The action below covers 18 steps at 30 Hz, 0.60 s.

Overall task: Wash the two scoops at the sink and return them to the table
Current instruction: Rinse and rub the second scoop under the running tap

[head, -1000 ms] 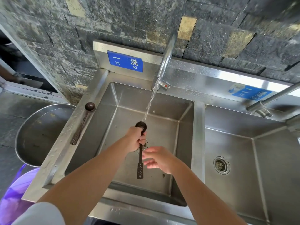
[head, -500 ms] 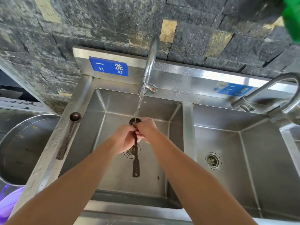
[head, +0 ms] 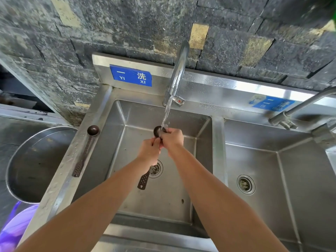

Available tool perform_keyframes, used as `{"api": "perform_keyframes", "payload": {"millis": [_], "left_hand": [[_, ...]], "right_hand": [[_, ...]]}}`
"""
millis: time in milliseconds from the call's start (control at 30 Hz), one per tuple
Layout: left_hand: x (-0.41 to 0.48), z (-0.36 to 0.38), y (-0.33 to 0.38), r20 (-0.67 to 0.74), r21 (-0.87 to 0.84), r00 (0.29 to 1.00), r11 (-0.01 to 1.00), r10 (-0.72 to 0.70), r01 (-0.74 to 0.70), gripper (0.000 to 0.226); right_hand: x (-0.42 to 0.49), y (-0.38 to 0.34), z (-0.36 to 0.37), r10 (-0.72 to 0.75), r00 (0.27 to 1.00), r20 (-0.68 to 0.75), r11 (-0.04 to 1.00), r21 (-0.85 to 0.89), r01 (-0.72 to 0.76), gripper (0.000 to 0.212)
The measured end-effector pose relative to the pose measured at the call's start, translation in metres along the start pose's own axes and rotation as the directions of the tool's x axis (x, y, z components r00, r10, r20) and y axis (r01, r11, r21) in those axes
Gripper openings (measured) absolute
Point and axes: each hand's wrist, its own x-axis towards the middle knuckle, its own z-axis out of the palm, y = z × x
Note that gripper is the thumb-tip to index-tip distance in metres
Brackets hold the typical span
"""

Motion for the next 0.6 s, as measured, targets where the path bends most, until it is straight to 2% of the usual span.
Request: {"api": "perform_keyframes", "payload": {"millis": [33, 67, 133, 200, 267, 333, 400, 433, 467, 500, 533, 600], "left_hand": [[0.0, 0.0, 0.002, -0.007, 0.004, 1.0, 1.0, -0.007, 0.007, 0.04], [0.0, -0.001, 0.005, -0.006, -0.013, 1.0, 1.0, -0.021, 0.021, 0.039], [-0.001, -0.003, 0.008, -0.002, -0.06, 0.998, 0.996, -0.059, 0.059, 0.038], [-0.004, -0.004, 0.011, 0.014, -0.101, 0.996, 0.991, -0.085, 0.086, 0.039], [-0.007, 0.0, 0.014, 0.02, -0.144, 0.995, 0.984, -0.102, 0.104, 0.038], [-0.009, 0.005, 0.016, 0.026, -0.168, 0.994, 0.979, -0.109, 0.112, 0.036], [-0.009, 0.006, 0.015, 0.018, -0.134, 0.995, 0.986, -0.1, 0.102, 0.038], [-0.008, 0.004, 0.013, 0.009, -0.09, 0.996, 0.992, -0.089, 0.089, 0.04], [-0.007, 0.002, 0.012, 0.003, -0.027, 0.998, 0.997, -0.069, 0.069, 0.042], [-0.006, -0.002, 0.011, 0.0, 0.043, 0.999, 0.998, -0.04, 0.04, 0.042], [-0.006, -0.006, 0.009, -0.002, 0.112, 1.0, 0.994, -0.011, 0.011, 0.042], [-0.005, -0.013, 0.008, -0.029, 0.226, 0.999, 0.974, 0.031, -0.023, 0.04]], "right_hand": [[0.0, -0.002, -0.002, -0.019, 1.0, 0.001, 1.0, -0.022, 0.019, 0.005], [0.001, -0.005, -0.005, -0.009, 0.997, 0.074, 0.999, 0.046, 0.005, 0.006], [-0.001, -0.013, -0.013, 0.026, 0.941, 0.337, 0.931, 0.334, -0.145, 0.019], [-0.003, -0.016, -0.016, 0.001, 0.893, 0.45, 0.846, 0.475, -0.241, 0.031], [-0.002, -0.014, -0.012, 0.022, 0.904, 0.427, 0.822, 0.507, -0.259, 0.028], [0.0, -0.009, -0.006, 0.056, 0.951, 0.304, 0.882, 0.432, -0.19, 0.017], [0.006, -0.002, 0.0, -0.006, 0.995, 0.095, 0.991, 0.132, -0.007, 0.011], [0.008, 0.0, -0.001, -0.082, 0.997, 0.007, 0.996, -0.018, 0.082, 0.009], [0.007, 0.0, -0.002, -0.148, 0.989, -0.025, 0.985, -0.098, 0.145, 0.009], [0.007, 0.0, -0.004, -0.165, 0.986, -0.014, 0.98, -0.114, 0.163, 0.017], [0.007, 0.0, -0.006, -0.123, 0.991, 0.043, 0.991, -0.038, 0.125, 0.023], [0.003, -0.003, -0.01, 0.011, 0.962, 0.273, 0.957, 0.277, -0.089, 0.032]]}}
